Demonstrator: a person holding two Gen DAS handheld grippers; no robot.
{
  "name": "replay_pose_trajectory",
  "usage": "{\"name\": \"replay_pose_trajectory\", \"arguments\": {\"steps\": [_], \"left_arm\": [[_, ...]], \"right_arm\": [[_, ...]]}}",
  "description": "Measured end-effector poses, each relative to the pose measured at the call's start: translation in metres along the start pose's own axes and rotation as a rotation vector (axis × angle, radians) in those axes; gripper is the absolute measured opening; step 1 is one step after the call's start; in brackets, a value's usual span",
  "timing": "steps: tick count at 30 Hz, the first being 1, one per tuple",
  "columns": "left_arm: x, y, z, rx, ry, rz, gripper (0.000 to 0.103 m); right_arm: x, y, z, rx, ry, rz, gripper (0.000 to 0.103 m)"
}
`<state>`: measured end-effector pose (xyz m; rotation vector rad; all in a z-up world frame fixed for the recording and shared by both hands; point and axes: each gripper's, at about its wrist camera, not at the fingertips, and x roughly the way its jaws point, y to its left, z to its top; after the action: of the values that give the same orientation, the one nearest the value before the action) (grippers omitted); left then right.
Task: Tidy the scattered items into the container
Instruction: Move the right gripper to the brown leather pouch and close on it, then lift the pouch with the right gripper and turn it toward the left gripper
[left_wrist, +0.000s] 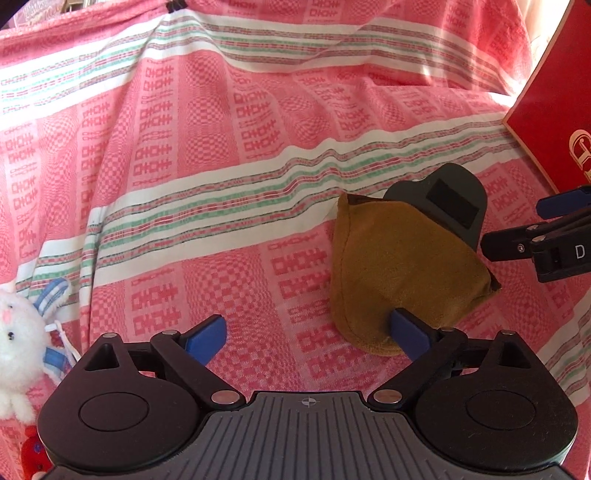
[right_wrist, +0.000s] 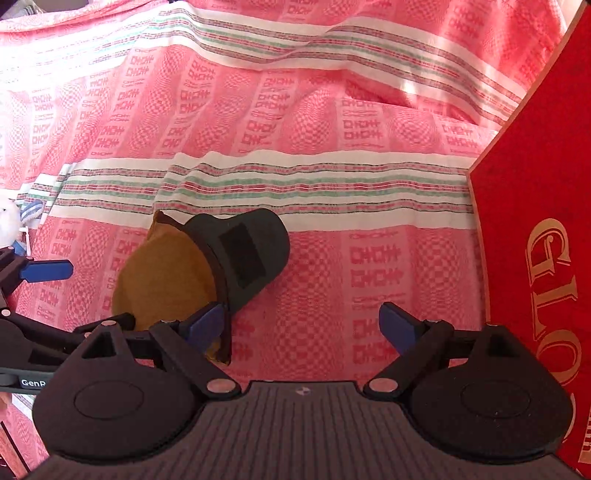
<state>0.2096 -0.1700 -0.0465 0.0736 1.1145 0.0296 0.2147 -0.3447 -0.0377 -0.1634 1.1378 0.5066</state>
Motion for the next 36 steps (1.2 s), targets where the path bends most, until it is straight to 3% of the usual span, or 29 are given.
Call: {"name": "replay_pose_trajectory", "arguments": {"steps": [7,19,21,25,27,28,32,34,36], "left_arm": [[0.0,-0.003,-0.001,0.04,-0.016,0.013,0.098],[0.003,-0.003,0.0,0.056,-0.023,0.008,0.1],[0.003,-0.001,0.0,0.051,-0.019,0.002,0.1],[0.002,0.001,-0.003,0.048,-0.017,-0.006,0.1],[0.001,0.002,-0.005,0.044,-0.014,-0.009,0.1],[0.0,0.002,-0.006,0.042,-0.012,-0.011,0.1],[-0.005,0.007,-0.017,0.033,0.018,-0.028,0.098],[-0.005,0.007,-0.025,0.051,0.066,-0.034,0.091],[-0.008,0.006,-0.036,0.081,0.066,-0.004,0.089]], "right_arm": [[0.01,0.01,0.007,-0.024,-0.001,0.09,0.092],[0.042,-0.007,0.032,0.108,-0.001,0.279,0.092],[0.041,-0.004,0.032,0.11,0.015,0.33,0.089],[0.027,0.003,0.03,0.078,-0.008,0.352,0.087],[0.018,0.007,0.029,0.067,-0.015,0.366,0.075],[0.014,0.009,0.028,0.06,-0.015,0.371,0.063],[-0.006,0.024,0.019,-0.011,-0.047,0.387,0.051],[-0.017,0.034,0.014,-0.046,-0.048,0.427,0.043],[-0.025,0.045,0.008,-0.088,-0.032,0.457,0.04]]}}
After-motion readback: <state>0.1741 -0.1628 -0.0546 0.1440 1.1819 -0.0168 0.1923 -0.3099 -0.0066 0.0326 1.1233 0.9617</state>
